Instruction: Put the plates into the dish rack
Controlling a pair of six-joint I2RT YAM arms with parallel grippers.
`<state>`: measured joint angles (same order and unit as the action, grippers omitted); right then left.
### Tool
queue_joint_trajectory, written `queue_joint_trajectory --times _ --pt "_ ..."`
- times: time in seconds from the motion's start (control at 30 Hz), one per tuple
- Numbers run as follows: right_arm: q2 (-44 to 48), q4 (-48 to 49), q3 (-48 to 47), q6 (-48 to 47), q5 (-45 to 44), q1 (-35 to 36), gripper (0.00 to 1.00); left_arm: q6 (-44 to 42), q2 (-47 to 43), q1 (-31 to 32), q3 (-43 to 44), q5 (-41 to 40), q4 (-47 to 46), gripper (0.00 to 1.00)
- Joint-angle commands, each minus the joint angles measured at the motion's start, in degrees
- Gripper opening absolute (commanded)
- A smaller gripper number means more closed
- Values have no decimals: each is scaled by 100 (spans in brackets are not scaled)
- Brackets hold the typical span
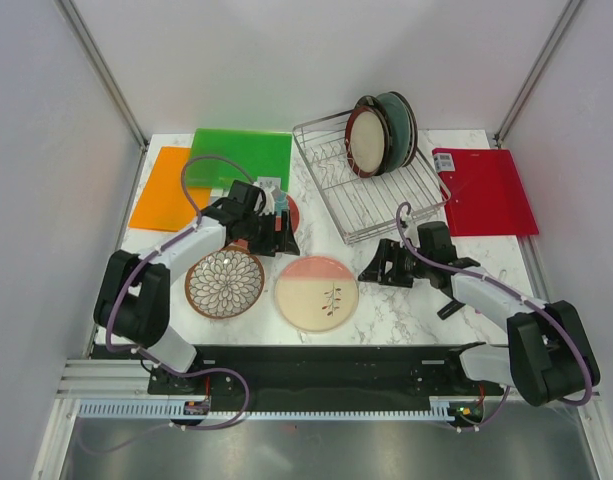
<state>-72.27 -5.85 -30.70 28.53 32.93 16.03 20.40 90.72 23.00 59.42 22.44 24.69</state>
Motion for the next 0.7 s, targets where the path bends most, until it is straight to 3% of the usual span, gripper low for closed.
queue_joint_trajectory --times 0.0,0.23,0.67 --pt "-225 732 108 363 284 -21 83 -28 -81 178 -351 -248 -61 84" --pt "-709 1349 266 829 372 -12 83 95 209 292 -466 -521 -25 85" --pt "-1421 1973 547 1163 829 -21 84 622 596 836 -581 -214 247 79"
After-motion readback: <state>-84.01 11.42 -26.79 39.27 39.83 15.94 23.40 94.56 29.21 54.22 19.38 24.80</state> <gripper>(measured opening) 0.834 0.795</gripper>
